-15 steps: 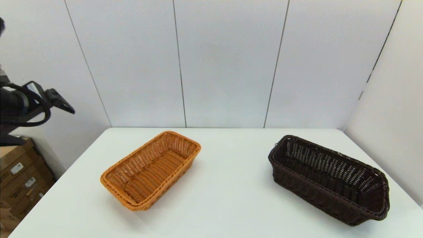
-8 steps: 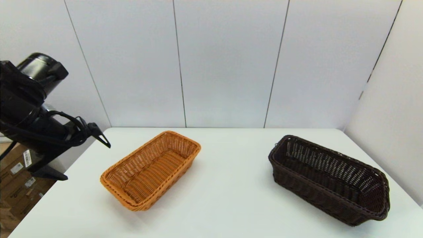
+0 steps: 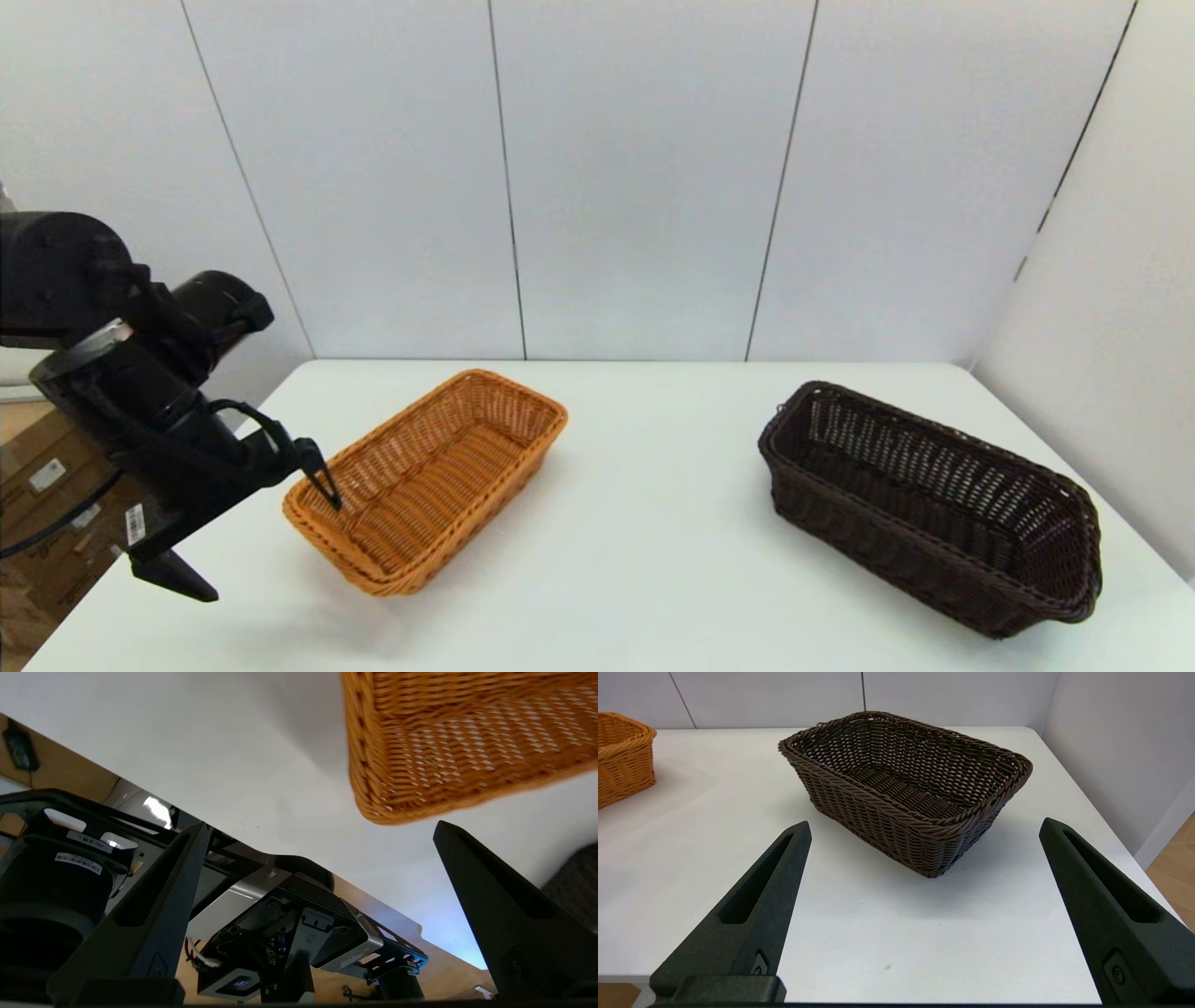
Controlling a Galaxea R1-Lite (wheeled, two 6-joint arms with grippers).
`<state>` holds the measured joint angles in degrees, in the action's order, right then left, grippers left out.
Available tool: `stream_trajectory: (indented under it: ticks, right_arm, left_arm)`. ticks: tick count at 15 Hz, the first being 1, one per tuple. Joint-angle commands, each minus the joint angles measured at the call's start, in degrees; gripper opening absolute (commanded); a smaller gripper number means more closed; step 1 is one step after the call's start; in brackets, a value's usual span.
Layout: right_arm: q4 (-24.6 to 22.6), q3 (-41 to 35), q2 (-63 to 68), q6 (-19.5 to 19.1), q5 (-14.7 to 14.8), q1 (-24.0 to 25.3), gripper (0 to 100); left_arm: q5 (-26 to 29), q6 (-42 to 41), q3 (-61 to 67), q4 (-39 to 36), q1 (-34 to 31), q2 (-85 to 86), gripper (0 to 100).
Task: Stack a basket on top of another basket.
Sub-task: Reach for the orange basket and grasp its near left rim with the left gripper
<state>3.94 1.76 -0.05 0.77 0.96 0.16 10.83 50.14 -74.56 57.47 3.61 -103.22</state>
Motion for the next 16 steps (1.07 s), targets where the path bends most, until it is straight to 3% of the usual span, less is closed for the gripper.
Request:
stream_trajectory:
  ticks: [1, 16]
  right_arm:
    - [0.02, 0.0, -0.04, 0.02, 0.0, 0.02, 100]
    - [0.02, 0.0, -0.04, 0.02, 0.0, 0.02, 100]
  left_arm:
    - [0.16, 1.89, -1.2, -1.22, 0.0, -7.7, 100]
    - [0.25, 2.68, -8.41, -5.17, 2.81, -26.16, 100]
